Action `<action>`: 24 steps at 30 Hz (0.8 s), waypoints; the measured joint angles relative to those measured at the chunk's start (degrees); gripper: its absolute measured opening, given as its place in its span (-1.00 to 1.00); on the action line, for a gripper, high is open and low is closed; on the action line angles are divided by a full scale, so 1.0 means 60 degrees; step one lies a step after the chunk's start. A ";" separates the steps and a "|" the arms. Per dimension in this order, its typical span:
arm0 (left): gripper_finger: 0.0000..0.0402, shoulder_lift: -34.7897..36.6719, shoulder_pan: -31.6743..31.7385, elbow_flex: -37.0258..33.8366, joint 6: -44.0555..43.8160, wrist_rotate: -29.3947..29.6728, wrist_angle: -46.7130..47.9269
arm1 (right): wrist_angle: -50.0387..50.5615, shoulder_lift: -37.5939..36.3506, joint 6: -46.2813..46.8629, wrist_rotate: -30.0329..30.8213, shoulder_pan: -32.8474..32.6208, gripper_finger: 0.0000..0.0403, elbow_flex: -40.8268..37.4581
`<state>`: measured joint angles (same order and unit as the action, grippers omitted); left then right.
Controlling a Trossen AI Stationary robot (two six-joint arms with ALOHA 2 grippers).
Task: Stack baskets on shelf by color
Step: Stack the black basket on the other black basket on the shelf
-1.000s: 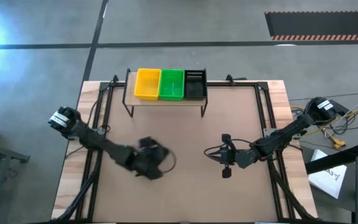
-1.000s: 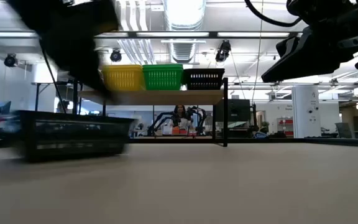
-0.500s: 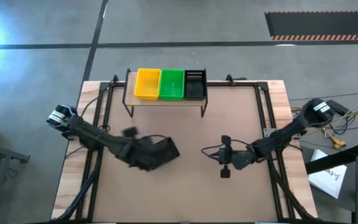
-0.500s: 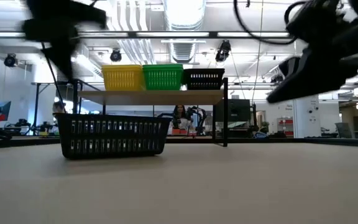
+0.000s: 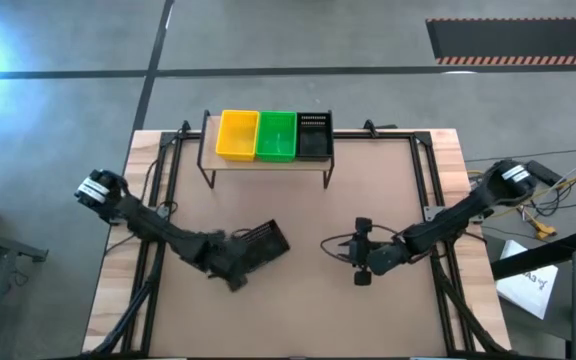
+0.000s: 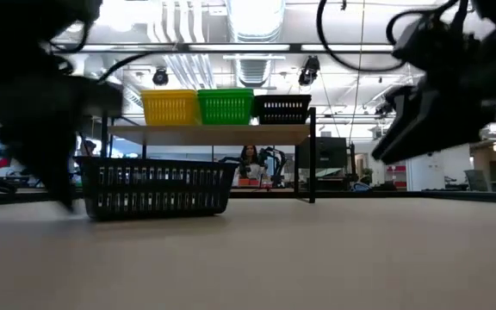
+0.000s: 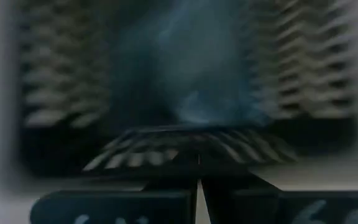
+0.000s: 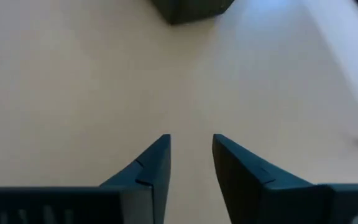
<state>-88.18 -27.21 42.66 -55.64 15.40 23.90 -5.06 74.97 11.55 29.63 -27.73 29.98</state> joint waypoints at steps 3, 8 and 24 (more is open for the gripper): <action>-1.00 -0.0163 0.0106 -0.0283 0.2077 0.0298 -0.5010 | 0.0810 -0.0674 0.0066 0.0064 0.0000 -0.39 0.0185; -1.00 -0.0172 0.0160 0.0101 0.5210 0.0440 -0.8884 | 0.0397 -0.1185 0.0111 0.0069 0.0000 -0.33 0.0163; -1.00 -0.0043 0.0155 -0.0372 0.2011 0.4087 -0.3625 | -0.0676 0.2773 -0.1357 -0.1356 0.0316 -0.01 0.3514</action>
<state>-88.44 -26.28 40.43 -43.57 39.93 2.14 -9.11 91.60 3.41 21.49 -25.83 51.07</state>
